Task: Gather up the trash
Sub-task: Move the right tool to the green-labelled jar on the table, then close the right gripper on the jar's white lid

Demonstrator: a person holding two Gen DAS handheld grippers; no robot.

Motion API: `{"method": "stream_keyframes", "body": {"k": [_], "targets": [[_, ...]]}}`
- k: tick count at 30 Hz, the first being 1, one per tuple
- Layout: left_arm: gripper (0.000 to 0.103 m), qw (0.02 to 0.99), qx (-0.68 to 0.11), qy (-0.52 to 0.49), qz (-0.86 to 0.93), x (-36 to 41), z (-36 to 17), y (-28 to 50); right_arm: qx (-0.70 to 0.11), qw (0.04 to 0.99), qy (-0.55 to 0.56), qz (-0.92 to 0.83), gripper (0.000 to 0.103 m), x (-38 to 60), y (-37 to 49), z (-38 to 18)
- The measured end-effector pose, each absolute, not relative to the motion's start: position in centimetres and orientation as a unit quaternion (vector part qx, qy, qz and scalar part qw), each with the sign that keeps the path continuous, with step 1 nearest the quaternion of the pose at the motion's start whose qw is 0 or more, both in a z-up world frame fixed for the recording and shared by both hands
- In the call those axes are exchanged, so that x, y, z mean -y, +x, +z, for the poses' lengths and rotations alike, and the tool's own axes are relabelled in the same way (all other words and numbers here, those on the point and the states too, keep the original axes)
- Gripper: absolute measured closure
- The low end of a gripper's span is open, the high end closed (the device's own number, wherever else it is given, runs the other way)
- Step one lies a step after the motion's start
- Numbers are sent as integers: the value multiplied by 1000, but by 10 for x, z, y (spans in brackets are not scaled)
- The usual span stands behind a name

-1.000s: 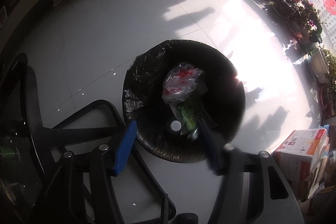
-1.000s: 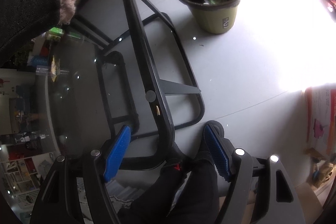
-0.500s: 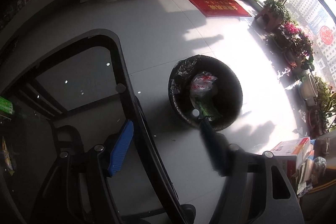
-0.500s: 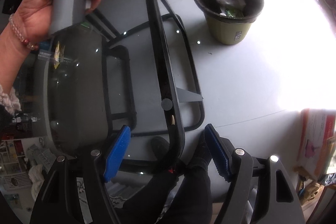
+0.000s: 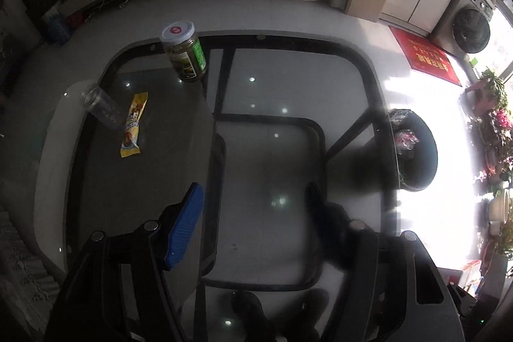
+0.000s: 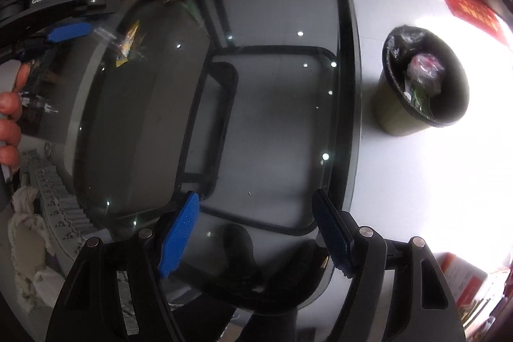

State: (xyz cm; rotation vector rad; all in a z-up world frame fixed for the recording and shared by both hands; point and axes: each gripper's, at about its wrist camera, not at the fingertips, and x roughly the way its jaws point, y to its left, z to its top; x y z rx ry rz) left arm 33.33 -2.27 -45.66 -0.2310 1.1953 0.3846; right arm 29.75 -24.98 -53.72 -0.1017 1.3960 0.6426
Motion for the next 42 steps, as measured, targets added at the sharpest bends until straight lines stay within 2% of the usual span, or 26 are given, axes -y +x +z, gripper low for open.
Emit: {"method": "stream_keyframes", "body": {"k": [6, 9, 19, 32, 42], "targets": [[38, 765, -558, -181, 265, -35, -445, 252, -575, 733, -76, 356, 32, 159, 344, -517], [38, 752, -559, -208, 282, -55, -445, 222, -529, 753, -103, 378, 22, 107, 369, -503], [38, 733, -533, -271, 325, -106, -439, 164, -471, 778, -138, 393, 21, -35, 443, -493], [38, 705, -521, -325, 355, -146, -453, 120, -464, 782, -204, 362, 21, -149, 492, -514], [38, 693, -517, -341, 368, -162, -461, 103, -461, 782, -238, 346, 21, -170, 497, -527]]}}
